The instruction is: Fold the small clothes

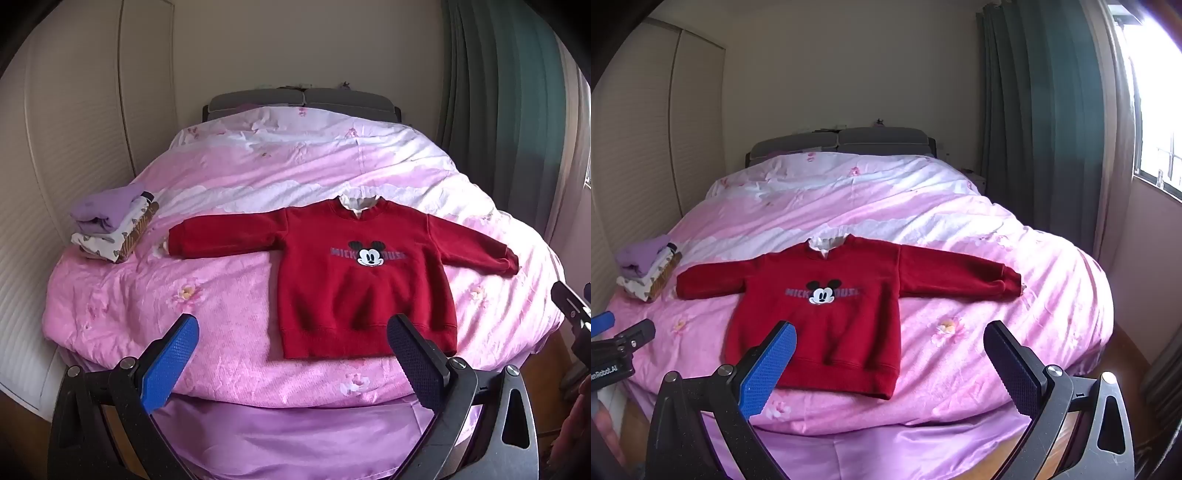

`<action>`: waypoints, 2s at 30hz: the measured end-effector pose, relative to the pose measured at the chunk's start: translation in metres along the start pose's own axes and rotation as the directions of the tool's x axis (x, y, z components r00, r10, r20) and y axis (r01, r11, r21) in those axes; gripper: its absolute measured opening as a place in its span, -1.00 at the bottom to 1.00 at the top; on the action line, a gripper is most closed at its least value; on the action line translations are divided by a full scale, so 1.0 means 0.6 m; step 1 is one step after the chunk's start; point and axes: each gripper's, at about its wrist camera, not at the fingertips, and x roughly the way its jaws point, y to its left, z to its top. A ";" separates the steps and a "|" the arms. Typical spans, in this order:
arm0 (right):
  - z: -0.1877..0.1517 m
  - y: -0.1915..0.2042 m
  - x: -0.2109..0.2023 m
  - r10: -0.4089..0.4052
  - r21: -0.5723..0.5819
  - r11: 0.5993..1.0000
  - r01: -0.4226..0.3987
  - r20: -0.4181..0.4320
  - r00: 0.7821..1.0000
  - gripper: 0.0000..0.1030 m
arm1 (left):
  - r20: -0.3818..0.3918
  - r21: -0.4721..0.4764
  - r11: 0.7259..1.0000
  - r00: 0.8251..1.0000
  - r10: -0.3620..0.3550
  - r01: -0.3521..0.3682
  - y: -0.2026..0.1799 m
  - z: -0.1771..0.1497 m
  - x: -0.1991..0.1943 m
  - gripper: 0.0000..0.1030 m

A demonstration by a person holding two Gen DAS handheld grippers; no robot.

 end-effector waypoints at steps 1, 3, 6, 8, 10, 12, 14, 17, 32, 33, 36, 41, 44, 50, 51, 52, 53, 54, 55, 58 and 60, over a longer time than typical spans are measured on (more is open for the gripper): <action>0.000 0.000 0.000 0.002 0.004 1.000 -0.002 0.003 1.000 0.99 | 0.000 0.000 1.000 1.000 -0.002 0.002 0.001 0.000 0.000 1.00; 0.000 -0.001 -0.001 0.004 0.008 1.000 -0.004 0.002 1.000 0.99 | 0.000 -0.003 1.000 1.000 -0.003 0.003 0.003 0.001 0.000 1.00; 0.000 -0.001 -0.001 0.003 0.008 1.000 -0.003 0.000 1.000 0.99 | -0.001 -0.004 1.000 1.000 -0.006 0.006 0.003 -0.004 -0.003 1.00; 0.000 -0.001 -0.001 0.004 0.007 1.000 -0.004 0.001 1.000 0.99 | -0.003 -0.003 1.000 1.000 -0.008 0.008 0.007 -0.003 -0.003 1.00; -0.001 -0.001 -0.001 0.004 0.007 1.000 -0.004 0.001 1.000 0.99 | -0.005 -0.006 1.000 1.000 -0.006 0.006 0.007 -0.005 -0.005 1.00; -0.001 -0.002 -0.002 0.005 0.007 1.000 -0.005 0.002 1.000 0.99 | -0.005 -0.004 1.000 1.000 -0.005 0.005 0.005 -0.008 -0.002 1.00; -0.001 -0.002 -0.002 0.005 0.006 1.000 -0.005 0.003 1.000 0.99 | -0.006 -0.004 1.000 1.000 -0.005 0.005 0.008 -0.011 0.001 1.00; -0.001 -0.003 -0.003 0.005 0.006 1.000 -0.005 0.003 1.000 0.99 | -0.001 -0.003 1.000 1.000 -0.001 0.001 0.011 -0.013 0.000 1.00; -0.002 -0.006 -0.005 0.000 0.007 1.000 -0.001 0.006 1.000 0.99 | -0.002 -0.008 1.000 1.000 0.006 -0.006 0.018 -0.009 -0.001 1.00; -0.001 -0.006 -0.005 0.001 0.007 1.000 -0.001 0.006 1.000 0.99 | -0.002 -0.008 1.000 1.000 0.007 -0.007 0.017 -0.009 -0.001 1.00; -0.002 -0.005 -0.005 0.000 0.007 1.000 0.000 0.007 1.000 0.99 | 0.000 -0.007 1.000 1.000 0.008 -0.008 0.018 -0.009 -0.001 1.00; -0.002 -0.004 -0.005 -0.001 0.006 1.000 0.001 0.007 1.000 0.99 | 0.000 -0.008 1.000 1.000 0.008 -0.008 0.017 -0.009 -0.001 1.00; -0.002 -0.005 -0.005 0.000 0.007 1.000 0.000 0.007 1.000 0.99 | -0.001 -0.009 1.000 1.000 0.007 -0.007 0.019 -0.010 -0.002 1.00; -0.002 -0.005 -0.005 -0.001 0.007 1.000 0.001 0.007 1.000 0.99 | 0.000 -0.008 1.000 1.000 0.008 -0.008 0.016 -0.010 -0.002 1.00; -0.002 -0.004 -0.005 -0.001 0.007 1.000 0.001 0.007 1.000 0.99 | 0.000 -0.008 1.000 1.000 0.009 -0.009 0.017 -0.010 -0.002 1.00; -0.002 -0.005 -0.006 -0.002 0.007 1.000 0.002 0.008 1.000 0.99 | 0.001 -0.007 1.000 1.000 0.009 -0.009 0.018 -0.010 -0.003 1.00; -0.002 -0.004 -0.005 -0.002 0.006 1.000 0.002 0.008 1.000 0.99 | 0.000 -0.008 1.000 1.000 0.008 -0.008 0.016 -0.010 -0.002 1.00; -0.002 -0.005 -0.005 -0.002 0.007 1.000 0.002 0.008 1.000 0.99 | 0.000 -0.008 1.000 1.000 0.008 -0.008 0.017 -0.010 -0.002 1.00; -0.002 -0.005 -0.005 -0.002 0.007 1.000 0.002 0.007 1.000 0.99 | 0.001 -0.008 1.000 1.000 0.008 -0.008 0.016 -0.010 -0.002 1.00; -0.002 -0.005 -0.005 -0.002 0.007 1.000 0.002 0.007 1.000 0.99 | 0.001 -0.007 1.000 1.000 0.009 -0.009 0.016 -0.010 -0.002 1.00; -0.002 -0.005 -0.006 -0.002 0.007 1.000 0.002 0.008 1.000 0.99 | 0.001 -0.008 1.000 1.000 0.009 -0.009 0.016 -0.010 -0.002 1.00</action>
